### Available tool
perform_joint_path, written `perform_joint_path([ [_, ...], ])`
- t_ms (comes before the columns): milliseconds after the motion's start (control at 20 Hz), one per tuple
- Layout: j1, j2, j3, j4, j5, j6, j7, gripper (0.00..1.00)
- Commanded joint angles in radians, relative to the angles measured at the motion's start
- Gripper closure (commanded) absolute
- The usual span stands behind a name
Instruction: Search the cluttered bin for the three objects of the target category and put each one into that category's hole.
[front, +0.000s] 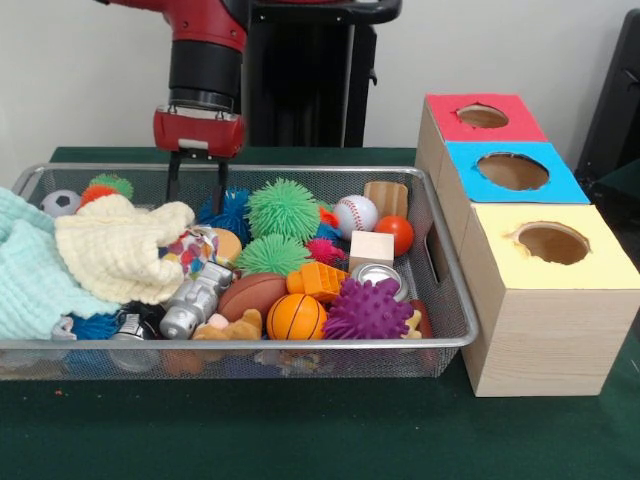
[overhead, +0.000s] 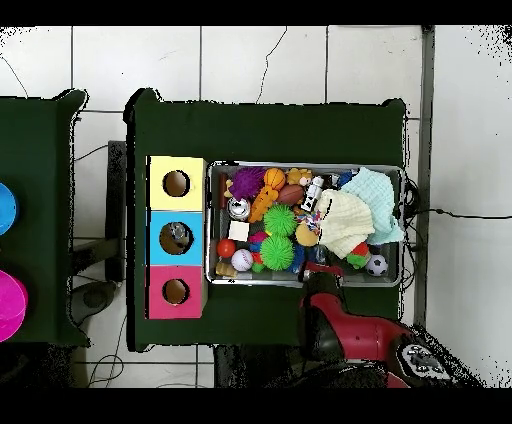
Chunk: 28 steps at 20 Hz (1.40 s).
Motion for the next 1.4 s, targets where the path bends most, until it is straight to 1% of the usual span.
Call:
perform_joint_path([
  [50, -0.011, 0.028, -0.006, -0.119, 0.041, 0.017, 0.085, 0.0],
  [200, -0.001, 0.027, -0.016, -0.119, 0.046, 0.023, 0.084, 0.0],
  [300, -0.002, 0.05, -0.01, -0.133, 0.046, 0.01, 0.086, 0.0],
  [350, -0.01, 0.065, 0.0, -0.145, 0.039, -0.011, 0.088, 0.0],
  [500, -0.028, 0.094, 0.037, -0.162, 0.015, -0.021, 0.106, 0.0],
  [850, -0.043, 0.145, 0.071, -0.193, 0.005, -0.057, 0.124, 0.0],
  [1150, -0.065, 0.141, 0.102, -0.197, -0.037, -0.064, 0.134, 0.0],
  [1300, -0.076, 0.141, 0.107, -0.2, -0.051, -0.075, 0.128, 0.0],
  [1350, -0.065, 0.146, 0.09, -0.205, -0.04, -0.091, 0.11, 0.0],
  [1400, -0.075, 0.143, 0.104, -0.209, -0.062, -0.08, 0.114, 1.0],
])
